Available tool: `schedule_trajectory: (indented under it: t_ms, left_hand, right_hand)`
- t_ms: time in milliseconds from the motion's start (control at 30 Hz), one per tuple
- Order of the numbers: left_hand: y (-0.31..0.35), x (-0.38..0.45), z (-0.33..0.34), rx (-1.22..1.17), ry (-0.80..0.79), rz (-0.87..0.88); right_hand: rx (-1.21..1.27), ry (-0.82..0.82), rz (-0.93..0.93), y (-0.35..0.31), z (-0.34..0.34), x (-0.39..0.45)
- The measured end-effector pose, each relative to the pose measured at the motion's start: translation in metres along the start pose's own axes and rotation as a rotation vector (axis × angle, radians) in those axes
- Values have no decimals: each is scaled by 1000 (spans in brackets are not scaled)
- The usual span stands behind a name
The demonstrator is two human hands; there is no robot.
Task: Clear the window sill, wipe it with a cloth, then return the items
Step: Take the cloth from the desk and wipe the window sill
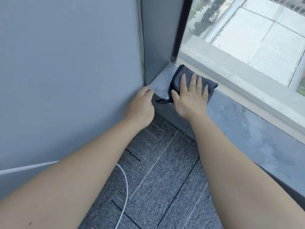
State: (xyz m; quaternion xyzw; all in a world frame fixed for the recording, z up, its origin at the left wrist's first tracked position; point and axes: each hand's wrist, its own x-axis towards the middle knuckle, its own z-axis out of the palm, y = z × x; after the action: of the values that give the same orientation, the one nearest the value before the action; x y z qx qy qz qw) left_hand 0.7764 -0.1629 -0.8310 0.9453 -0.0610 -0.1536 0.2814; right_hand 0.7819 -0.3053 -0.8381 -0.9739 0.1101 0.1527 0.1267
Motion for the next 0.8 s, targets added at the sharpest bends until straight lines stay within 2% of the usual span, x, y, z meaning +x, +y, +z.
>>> schedule_trajectory:
  t_ms: [200, 500, 800]
  left_hand:
    - [0, -7, -11, -102, 85, -37]
    - [4, -11, -8, -152, 91, -64]
    - [19, -6, 3, -128, 29, 45]
  right_hand:
    - [-31, 32, -114, -23, 3, 20]
    - [-59, 8, -316, -28, 9, 0]
    - [-29, -9, -140, -1, 2, 1]
